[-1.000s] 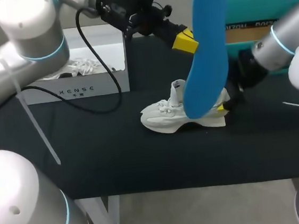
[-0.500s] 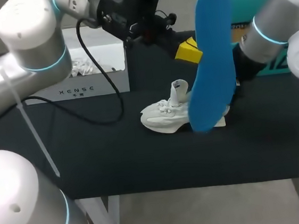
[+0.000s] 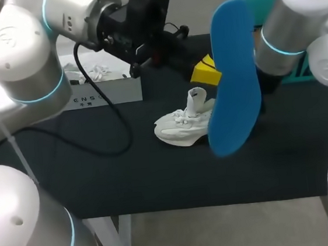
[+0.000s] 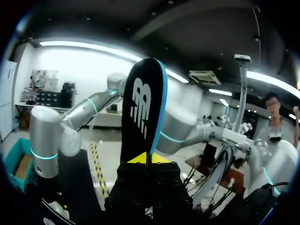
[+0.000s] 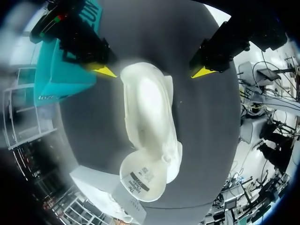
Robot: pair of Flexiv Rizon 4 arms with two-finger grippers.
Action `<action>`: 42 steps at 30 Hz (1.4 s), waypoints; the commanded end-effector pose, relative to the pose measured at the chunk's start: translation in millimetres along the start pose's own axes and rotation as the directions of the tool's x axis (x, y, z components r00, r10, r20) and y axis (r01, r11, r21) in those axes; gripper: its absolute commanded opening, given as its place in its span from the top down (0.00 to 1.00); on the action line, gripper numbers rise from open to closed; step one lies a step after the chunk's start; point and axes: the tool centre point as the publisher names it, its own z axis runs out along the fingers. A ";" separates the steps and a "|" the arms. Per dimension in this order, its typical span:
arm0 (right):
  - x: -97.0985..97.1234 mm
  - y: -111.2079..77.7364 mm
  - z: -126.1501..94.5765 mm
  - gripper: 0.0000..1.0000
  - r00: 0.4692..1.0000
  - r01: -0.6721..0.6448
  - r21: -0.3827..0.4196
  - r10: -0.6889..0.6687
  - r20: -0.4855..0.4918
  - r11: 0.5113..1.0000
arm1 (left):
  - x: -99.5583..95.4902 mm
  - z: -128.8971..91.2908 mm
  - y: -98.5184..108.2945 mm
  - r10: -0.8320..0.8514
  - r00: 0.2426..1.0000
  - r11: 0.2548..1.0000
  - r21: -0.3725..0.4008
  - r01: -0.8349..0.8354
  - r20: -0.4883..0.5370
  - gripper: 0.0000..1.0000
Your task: Take the shoe out of the shoebox, open the shoe tongue, remove and reinsert the insole, then place the shoe into the shoebox
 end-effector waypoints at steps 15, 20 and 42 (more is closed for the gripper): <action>-8.1 -1.9 -2.0 0.00 0.987 0.099 0.078 -0.088 -0.134 0.992 | 7.2 -5.6 12.2 -0.031 1.000 0.998 0.063 0.030 0.005 1.00; -10.5 0.2 -0.1 0.00 0.989 0.111 0.072 -0.103 -0.110 0.991 | 6.9 -6.1 14.0 -0.029 1.000 0.997 0.066 0.029 0.002 1.00; -14.2 7.3 -2.2 0.00 0.979 0.168 0.044 -0.162 -0.121 0.985 | 12.7 -1.4 18.6 -0.031 1.000 0.996 0.080 0.031 0.005 1.00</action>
